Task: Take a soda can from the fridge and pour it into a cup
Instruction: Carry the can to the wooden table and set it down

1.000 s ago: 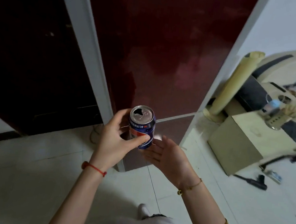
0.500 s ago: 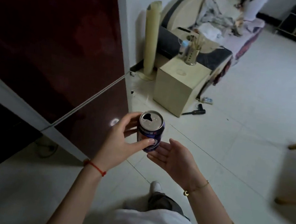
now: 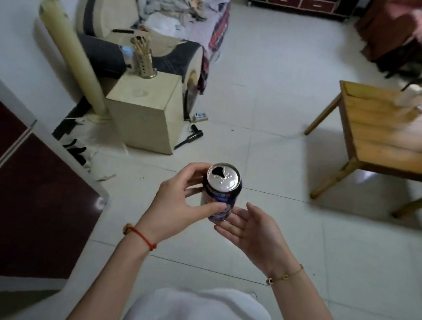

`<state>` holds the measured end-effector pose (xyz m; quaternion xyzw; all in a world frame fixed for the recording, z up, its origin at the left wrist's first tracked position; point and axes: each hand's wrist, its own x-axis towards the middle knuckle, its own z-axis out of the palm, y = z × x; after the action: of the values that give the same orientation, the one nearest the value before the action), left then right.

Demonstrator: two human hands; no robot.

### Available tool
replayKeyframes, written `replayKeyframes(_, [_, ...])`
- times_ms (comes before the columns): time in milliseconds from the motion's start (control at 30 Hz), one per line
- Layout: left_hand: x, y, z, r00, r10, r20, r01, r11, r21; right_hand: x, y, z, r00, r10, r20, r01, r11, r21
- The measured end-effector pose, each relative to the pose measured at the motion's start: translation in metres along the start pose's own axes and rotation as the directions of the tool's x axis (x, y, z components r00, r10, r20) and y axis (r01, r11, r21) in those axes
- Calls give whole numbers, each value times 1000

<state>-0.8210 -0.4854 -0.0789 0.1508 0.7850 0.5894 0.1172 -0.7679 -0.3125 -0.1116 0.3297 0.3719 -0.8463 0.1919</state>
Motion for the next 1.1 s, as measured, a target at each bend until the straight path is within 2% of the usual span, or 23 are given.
replayKeyframes(300, [62,51,189,973,95,209,-90,995,-33,-48,-95,-169,981,-119,-155,140,982,130])
replayKeyframes(533, [95,82,296,925,136,354,-122,991,-60,-79,-138,-265,951,-198,-239,253,941,227])
replayKeyframes(867, [168,114,426,801,177,572,-201,979,-22,-83,-195,-369,892,-247,-379,384,857,345])
replayKeyframes(1100, [251,150,538,722,221,656,-242,968,-59,-84,-290,-452,830,-281,-482,473,812,341])
